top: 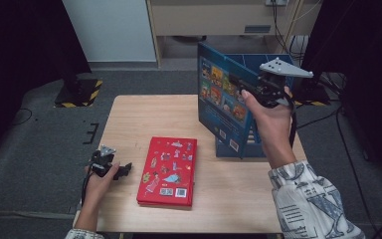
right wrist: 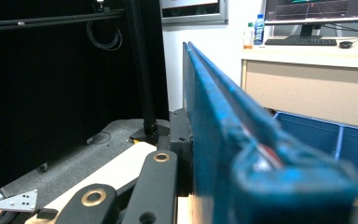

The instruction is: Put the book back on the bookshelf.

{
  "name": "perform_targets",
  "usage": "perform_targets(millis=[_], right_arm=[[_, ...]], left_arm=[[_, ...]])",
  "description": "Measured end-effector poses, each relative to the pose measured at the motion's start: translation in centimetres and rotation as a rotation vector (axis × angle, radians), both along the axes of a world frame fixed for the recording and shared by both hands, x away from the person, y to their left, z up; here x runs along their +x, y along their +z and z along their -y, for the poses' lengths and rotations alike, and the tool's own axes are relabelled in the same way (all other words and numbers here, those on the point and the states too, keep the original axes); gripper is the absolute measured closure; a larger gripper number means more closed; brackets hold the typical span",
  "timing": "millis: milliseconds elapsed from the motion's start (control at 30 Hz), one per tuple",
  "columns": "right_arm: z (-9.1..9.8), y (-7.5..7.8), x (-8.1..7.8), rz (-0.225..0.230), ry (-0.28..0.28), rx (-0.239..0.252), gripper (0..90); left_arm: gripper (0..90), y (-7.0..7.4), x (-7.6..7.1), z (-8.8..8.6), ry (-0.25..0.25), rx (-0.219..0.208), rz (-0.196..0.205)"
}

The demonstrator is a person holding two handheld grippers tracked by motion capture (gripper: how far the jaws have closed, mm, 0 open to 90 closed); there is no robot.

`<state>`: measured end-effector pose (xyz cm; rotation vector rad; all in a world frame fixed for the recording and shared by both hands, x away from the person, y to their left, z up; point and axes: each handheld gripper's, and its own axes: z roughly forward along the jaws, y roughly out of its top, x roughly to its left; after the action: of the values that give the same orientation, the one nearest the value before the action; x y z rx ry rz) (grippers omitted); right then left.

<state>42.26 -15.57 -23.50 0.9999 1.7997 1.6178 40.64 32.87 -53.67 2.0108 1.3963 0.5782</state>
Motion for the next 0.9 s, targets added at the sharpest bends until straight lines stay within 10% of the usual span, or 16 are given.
perform_targets(millis=[900], right_arm=[[5.3,0.1,-1.3,-0.013,-0.088,-0.007,81.8]], left_arm=[[0.0,0.0,0.0,0.0,0.005,-0.002,-0.001]])
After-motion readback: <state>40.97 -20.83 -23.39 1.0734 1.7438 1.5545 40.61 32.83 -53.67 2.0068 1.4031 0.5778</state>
